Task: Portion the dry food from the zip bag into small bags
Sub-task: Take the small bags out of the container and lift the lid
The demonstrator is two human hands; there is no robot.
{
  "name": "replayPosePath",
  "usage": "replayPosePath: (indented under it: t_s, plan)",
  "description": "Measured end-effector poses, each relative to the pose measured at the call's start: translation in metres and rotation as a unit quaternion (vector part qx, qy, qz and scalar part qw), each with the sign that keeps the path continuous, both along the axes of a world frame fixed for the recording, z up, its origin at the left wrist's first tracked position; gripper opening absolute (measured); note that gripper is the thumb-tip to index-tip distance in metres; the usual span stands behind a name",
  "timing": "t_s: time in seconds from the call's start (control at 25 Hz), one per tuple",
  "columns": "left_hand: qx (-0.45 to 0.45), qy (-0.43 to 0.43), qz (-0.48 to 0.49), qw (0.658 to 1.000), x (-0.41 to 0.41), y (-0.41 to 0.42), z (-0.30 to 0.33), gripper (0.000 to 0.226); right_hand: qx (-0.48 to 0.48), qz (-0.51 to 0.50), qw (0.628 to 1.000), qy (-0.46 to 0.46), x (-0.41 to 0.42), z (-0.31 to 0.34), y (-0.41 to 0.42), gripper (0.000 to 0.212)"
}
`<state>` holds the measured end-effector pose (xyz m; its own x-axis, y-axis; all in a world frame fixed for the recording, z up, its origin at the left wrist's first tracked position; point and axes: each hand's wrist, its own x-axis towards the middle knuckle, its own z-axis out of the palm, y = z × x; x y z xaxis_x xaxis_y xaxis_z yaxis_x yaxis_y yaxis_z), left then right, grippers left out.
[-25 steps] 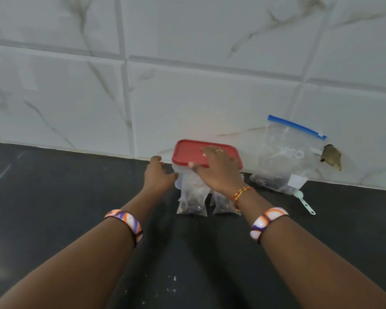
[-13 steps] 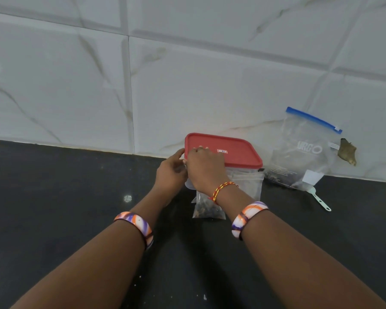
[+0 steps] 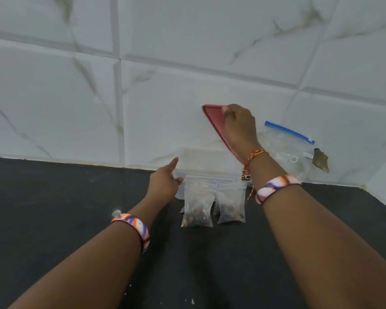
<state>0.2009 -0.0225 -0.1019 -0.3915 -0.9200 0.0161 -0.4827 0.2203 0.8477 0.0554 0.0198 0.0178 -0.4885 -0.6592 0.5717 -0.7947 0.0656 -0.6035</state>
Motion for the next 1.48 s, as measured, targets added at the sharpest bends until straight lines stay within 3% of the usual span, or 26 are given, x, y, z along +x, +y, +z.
replayPosePath:
  t_s: [0.08, 0.16, 0.32, 0.4, 0.48, 0.6, 0.64, 0.76, 0.92, 1.08, 1.32, 1.48]
  plan:
    - [-0.022, -0.047, 0.004, 0.999, 0.001, 0.005, 0.011, 0.061, -0.090, -0.025, 0.988, -0.124, -0.020, 0.013, 0.019, 0.030]
    - [-0.067, -0.060, 0.031, 0.996, -0.004, 0.011, 0.025, 0.061, -0.183, -0.037, 0.939, -0.289, -0.046, 0.017, 0.046, 0.031]
    - [-0.105, 0.036, 0.017, 0.994, -0.037, 0.053, 0.055, 0.040, -0.202, -0.043, 0.832, -0.515, -0.095, -0.015, 0.118, 0.028]
    - [-0.043, 0.080, -0.026, 0.996, -0.066, 0.086, 0.056, 0.033, -0.254, -0.031, 0.768, -0.588, -0.110, -0.028, 0.151, 0.024]
    - [0.098, 0.129, -0.050, 0.986, -0.094, 0.118, 0.049, 0.021, -0.284, -0.031, 0.706, -0.648, -0.117, -0.047, 0.183, 0.024]
    - [0.243, 0.097, -0.075, 0.962, -0.131, 0.167, 0.029, 0.017, -0.254, -0.092, 0.676, -0.686, -0.145, -0.110, 0.243, 0.027]
    - [0.255, 0.077, -0.080, 0.961, -0.141, 0.181, 0.022, 0.021, -0.214, -0.109, 0.685, -0.688, -0.151, -0.127, 0.263, 0.028]
    - [0.247, 0.022, -0.067, 0.966, -0.165, 0.213, 0.000, 0.030, -0.208, -0.160, 0.637, -0.725, -0.166, -0.136, 0.306, 0.030]
    - [0.237, -0.004, -0.034, 0.971, -0.178, 0.240, -0.021, 0.033, -0.093, -0.264, 0.715, -0.641, -0.162, -0.134, 0.341, 0.028]
    - [0.173, -0.022, -0.011, 0.985, -0.177, 0.255, -0.023, 0.029, 0.046, -0.328, 0.820, -0.467, -0.163, -0.140, 0.359, 0.021]
    - [0.068, 0.002, 0.039, 0.997, -0.133, 0.235, -0.015, 0.017, 0.055, -0.299, 0.877, -0.371, -0.140, -0.130, 0.337, 0.031]
    - [0.025, -0.001, 0.133, 0.991, -0.079, 0.189, -0.016, 0.026, 0.033, -0.175, 0.921, -0.346, -0.100, -0.125, 0.280, 0.033]
